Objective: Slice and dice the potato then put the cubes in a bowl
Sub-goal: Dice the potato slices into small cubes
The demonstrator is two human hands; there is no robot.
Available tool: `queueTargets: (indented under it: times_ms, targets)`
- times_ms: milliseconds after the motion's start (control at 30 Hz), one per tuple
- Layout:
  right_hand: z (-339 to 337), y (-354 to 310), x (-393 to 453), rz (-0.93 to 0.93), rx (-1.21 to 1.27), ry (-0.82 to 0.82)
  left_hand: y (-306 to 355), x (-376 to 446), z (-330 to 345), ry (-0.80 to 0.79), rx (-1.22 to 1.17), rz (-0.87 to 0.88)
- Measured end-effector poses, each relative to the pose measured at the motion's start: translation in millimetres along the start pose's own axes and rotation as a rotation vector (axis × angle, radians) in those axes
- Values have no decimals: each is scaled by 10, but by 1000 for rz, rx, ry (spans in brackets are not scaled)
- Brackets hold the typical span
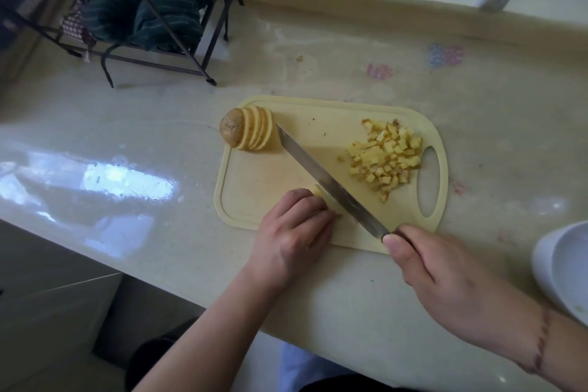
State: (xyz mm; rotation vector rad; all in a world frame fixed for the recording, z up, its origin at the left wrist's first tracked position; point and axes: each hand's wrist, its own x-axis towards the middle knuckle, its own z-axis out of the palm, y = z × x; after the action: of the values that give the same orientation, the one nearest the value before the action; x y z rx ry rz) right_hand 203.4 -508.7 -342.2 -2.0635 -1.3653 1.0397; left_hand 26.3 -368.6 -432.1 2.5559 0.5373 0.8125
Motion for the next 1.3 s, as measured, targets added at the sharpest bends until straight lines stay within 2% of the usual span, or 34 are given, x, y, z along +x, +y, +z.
queueTargets:
  times_ms: [500, 667, 900, 1300]
  targets:
    - [-14, 1, -266, 4, -83, -47, -14, -12, -7, 5, -14, -38]
    - [106, -22, -57, -31, -122, -28, -1, 7, -10, 24, -19, -36]
    - [5, 22, -16, -7, -65, 1, -5, -11, -6, 8, -5, -51]
    - [7, -40, -146, -21, -25, -58, 1, -125, -44, 17, -28, -26]
